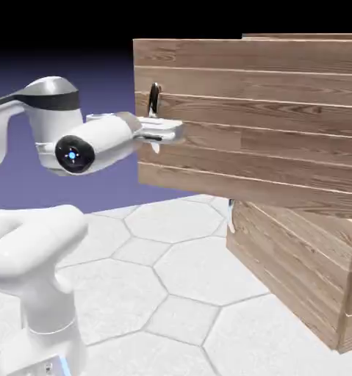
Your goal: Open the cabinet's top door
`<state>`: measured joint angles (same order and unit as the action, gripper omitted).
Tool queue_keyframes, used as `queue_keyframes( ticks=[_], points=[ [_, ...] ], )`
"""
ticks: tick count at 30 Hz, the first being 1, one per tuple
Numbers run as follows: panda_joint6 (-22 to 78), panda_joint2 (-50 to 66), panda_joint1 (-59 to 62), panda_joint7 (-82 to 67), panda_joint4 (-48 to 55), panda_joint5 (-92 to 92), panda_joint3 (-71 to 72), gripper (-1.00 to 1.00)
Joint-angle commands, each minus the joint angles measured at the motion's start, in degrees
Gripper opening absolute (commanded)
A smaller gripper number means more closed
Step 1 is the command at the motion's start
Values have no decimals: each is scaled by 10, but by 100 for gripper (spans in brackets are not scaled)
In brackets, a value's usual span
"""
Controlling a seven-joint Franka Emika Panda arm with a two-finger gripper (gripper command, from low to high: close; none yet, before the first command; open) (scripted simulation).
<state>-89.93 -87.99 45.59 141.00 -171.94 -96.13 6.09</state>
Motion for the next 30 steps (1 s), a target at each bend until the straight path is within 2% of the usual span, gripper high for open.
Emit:
queue_keyframes(
  ticks=[1, 7, 14, 30],
  points=[
    [14, 11, 2, -8, 3, 20, -21, -100],
    [94, 101, 5, -65, 37, 145, -145, -100],
    [191, 244, -32, -139, 122, 287, -283, -100],
    [438, 570, -260, -295, 429, 475, -569, -100]
  ],
)
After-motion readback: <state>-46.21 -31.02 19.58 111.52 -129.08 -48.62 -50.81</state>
